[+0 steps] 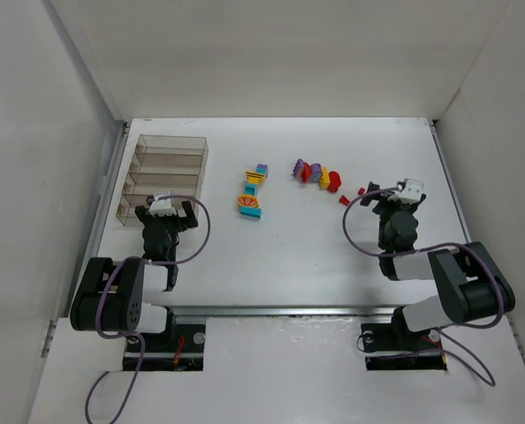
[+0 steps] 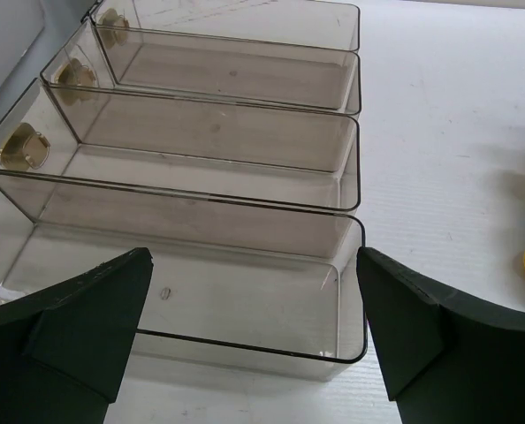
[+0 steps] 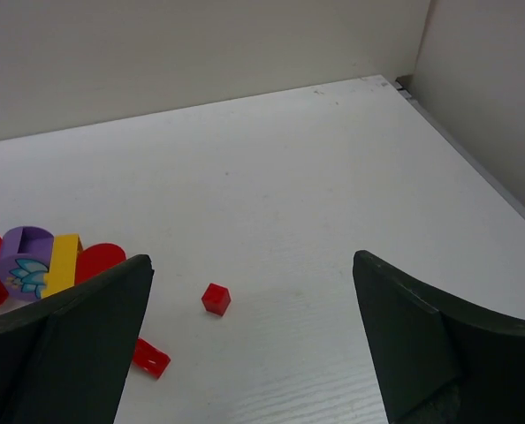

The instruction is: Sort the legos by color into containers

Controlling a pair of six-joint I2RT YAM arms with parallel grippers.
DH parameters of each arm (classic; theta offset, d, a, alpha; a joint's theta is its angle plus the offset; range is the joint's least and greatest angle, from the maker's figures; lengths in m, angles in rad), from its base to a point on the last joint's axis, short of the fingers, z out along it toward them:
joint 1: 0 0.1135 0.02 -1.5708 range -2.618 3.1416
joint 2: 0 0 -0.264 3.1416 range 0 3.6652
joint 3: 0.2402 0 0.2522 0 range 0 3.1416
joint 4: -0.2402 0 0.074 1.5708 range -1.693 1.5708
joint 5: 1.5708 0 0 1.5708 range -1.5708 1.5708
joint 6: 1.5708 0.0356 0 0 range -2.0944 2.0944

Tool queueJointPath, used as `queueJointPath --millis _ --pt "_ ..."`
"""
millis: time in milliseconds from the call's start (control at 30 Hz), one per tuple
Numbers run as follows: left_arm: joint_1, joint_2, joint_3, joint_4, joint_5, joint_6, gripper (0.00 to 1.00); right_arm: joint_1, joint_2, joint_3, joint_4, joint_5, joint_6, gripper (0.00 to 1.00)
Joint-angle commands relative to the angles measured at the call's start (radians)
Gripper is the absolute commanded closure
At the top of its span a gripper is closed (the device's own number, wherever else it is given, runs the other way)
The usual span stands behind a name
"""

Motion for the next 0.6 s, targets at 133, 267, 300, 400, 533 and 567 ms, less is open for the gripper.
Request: queueJointPath --millis 133,267,300,400,533,567 --pt "0.004 -0.003 0.022 0.205 0.01 -0.014 0.0 0.02 -0.126 0.158 -0.241 0.042 0.017 0.0" --pt "0.004 -0.098 -0.045 0.289 0.092 0.036 0.0 0.073 -0.221 0.358 -0.543 0.064 -0.134 0.0" --pt "0.004 -0.153 -0.082 0.271 0.127 0.036 0.0 0.095 -0.241 0.384 -0.543 0.094 -0.252 0.0" --pt "-0.007 -0.473 -0.035 -0.151 0.256 0.237 0.0 0.17 -0.241 0.522 -0.622 0.236 -0.391 0.0" --pt "-0.06 -0.632 0.368 -0.782 0.412 0.415 0.0 0.181 -0.17 0.83 -1.072 0.25 -0.304 0.0" --pt "-0.06 -0.632 0.417 -0.839 0.401 0.415 0.0 0.181 -0.137 0.899 -1.171 0.166 -0.287 0.0"
